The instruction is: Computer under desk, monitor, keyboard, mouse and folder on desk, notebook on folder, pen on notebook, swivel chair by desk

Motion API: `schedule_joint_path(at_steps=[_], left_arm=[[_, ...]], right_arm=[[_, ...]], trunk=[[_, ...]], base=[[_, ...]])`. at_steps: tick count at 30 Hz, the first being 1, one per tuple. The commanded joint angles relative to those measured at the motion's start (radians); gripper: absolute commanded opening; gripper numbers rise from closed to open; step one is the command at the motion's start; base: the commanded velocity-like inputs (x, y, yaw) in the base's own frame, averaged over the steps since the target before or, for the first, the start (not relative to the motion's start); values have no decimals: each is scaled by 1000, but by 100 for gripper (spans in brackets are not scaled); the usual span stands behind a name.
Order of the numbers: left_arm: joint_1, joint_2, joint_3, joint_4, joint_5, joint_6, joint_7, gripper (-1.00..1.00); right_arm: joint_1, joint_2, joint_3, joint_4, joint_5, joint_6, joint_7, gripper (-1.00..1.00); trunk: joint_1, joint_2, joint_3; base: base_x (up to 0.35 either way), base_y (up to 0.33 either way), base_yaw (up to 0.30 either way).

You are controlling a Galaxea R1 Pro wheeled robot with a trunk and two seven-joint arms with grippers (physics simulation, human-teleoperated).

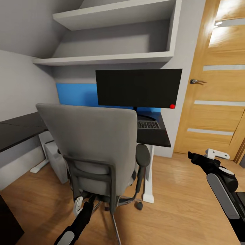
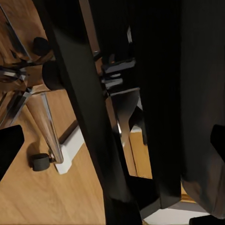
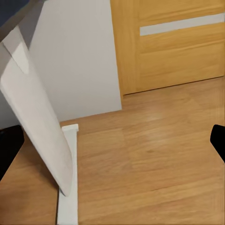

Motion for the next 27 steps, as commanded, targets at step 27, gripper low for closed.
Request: schedule_joint_path(at_steps=[27], left_arm=[[-1,4,2,10,11,8,-3,100]], right_arm=[[-1,-1,1,-1,-10,2,-9,100]], trunk=[[0,0,-1]], base=[[17,-14,0]])
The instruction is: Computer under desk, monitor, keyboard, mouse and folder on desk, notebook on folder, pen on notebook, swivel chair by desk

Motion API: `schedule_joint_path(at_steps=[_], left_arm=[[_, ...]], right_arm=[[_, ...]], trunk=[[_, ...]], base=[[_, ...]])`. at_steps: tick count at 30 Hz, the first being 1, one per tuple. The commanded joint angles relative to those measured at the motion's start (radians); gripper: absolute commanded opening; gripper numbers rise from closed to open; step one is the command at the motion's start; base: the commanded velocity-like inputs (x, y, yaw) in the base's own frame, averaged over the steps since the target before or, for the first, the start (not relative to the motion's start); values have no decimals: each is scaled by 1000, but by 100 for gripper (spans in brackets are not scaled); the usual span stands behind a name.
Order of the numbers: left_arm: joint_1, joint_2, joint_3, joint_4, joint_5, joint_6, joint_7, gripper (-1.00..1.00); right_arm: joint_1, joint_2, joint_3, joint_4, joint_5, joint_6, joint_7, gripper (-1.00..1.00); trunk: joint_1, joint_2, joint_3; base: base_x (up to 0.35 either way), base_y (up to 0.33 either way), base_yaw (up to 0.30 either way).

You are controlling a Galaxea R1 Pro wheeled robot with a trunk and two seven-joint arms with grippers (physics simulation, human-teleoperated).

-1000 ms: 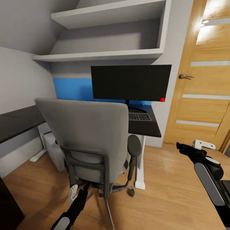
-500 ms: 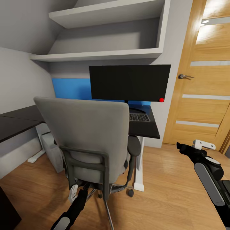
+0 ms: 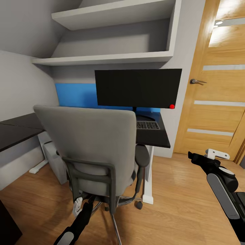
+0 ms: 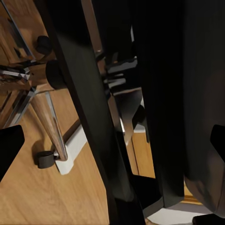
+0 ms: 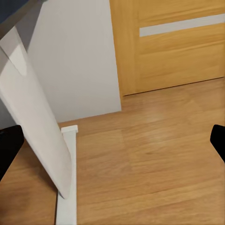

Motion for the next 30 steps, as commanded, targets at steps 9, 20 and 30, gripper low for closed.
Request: schedule_joint_path(at_steps=[9,20,30], left_arm=[[-1,11,11,21,16,12,1,100],[-1,12,10,36,14,17,1,100],[-2,12,9,37,14,12,3,100]], right_arm=[[-1,-2,1,-1,-10,2,-9,100],[-1,-3,1,-1,-10,2,-9,100],[-1,-3,1,-1,-10,2,-9,100]], trunk=[[0,0,-1],[0,0,-1],[0,0,-1]], base=[[0,0,0],[82,0,0],[52,0,0]])
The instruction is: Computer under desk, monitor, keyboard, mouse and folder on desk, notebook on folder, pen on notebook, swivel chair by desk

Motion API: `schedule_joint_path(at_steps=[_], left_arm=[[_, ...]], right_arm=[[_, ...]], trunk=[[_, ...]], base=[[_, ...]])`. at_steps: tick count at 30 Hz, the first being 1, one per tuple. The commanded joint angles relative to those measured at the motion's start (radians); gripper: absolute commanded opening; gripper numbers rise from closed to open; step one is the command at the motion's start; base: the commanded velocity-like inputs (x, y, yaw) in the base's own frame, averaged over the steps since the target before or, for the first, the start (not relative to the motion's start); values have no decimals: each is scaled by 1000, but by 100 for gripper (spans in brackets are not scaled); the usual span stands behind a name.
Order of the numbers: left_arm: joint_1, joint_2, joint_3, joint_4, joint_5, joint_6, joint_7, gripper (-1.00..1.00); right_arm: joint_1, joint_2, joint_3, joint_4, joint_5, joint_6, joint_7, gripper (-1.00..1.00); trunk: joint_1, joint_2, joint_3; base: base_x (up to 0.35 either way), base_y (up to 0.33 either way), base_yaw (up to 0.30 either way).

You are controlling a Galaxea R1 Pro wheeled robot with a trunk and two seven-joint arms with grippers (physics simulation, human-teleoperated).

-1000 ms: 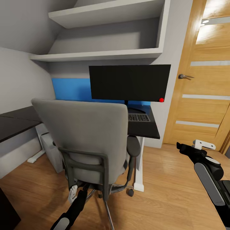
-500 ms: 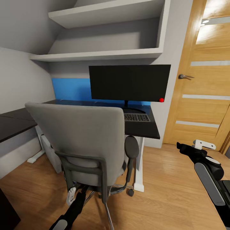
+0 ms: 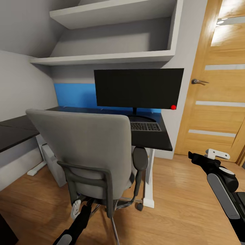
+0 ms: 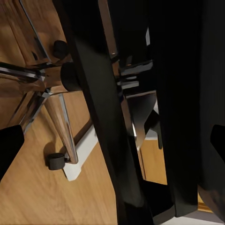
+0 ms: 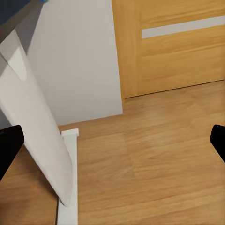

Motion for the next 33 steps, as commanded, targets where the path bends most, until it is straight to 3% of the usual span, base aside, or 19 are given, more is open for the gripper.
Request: schedule_joint_path(at_steps=[1,28,33], left_arm=[[-1,0,0,0,12,6,-3,100],[-5,-5,-1,2,13,2,-2,100],[-5,-5,-1,2,14,2,-2,100]], right_arm=[[-1,0,1,-1,-10,2,-9,100],[-1,0,1,-1,-10,2,-9,100],[-1,5,0,-1,16,2,-9,100]], trunk=[[0,0,-1],[0,0,-1],[0,0,-1]], base=[[7,0,0],[38,-8,0],[0,0,0]])
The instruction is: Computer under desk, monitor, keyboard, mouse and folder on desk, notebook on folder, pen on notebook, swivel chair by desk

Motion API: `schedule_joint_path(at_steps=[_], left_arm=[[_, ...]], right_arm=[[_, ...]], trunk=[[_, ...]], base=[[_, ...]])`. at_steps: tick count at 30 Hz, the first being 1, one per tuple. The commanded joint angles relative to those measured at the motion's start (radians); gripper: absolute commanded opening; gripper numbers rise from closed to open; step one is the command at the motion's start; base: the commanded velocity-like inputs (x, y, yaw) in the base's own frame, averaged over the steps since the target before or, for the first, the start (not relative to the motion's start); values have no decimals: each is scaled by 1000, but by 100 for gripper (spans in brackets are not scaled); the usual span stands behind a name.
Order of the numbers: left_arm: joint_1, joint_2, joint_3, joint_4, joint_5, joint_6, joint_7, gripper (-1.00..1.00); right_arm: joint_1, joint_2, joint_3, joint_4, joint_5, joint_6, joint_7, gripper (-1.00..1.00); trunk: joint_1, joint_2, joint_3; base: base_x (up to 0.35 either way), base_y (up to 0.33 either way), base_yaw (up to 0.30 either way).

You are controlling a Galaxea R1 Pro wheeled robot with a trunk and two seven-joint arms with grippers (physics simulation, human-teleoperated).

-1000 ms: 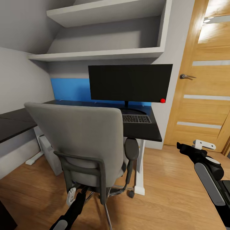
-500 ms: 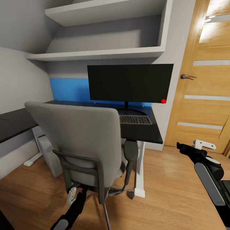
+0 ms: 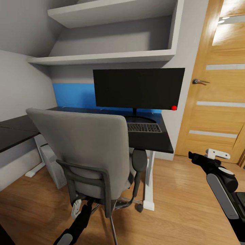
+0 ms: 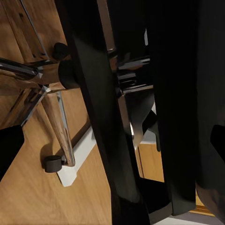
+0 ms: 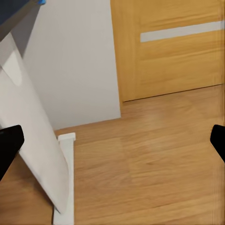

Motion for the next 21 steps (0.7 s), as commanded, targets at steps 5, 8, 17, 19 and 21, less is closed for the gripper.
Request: schedule_joint_path(at_steps=[5,8,17,19,21], left_arm=[[-1,1,-1,0,10,7,-4,100],[-1,0,-2,0,10,7,-5,100],[-1,-1,-2,0,10,7,-4,100],[-1,-2,-2,0,10,7,-5,100],[-1,-2,-2,0,10,7,-4,100]], right_arm=[[-1,3,0,-1,29,2,-8,100],[-1,3,-1,-1,36,3,-8,100],[-1,4,-4,-1,41,4,-7,100],[-1,4,-4,-1,41,4,-7,100],[-1,4,-4,-1,41,4,-7,100]], trunk=[[0,0,-1],[0,0,-1],[0,0,-1],[0,0,-1],[0,0,-1]], base=[[94,77,0],[85,74,0],[18,16,0],[3,3,0],[2,2,0]])
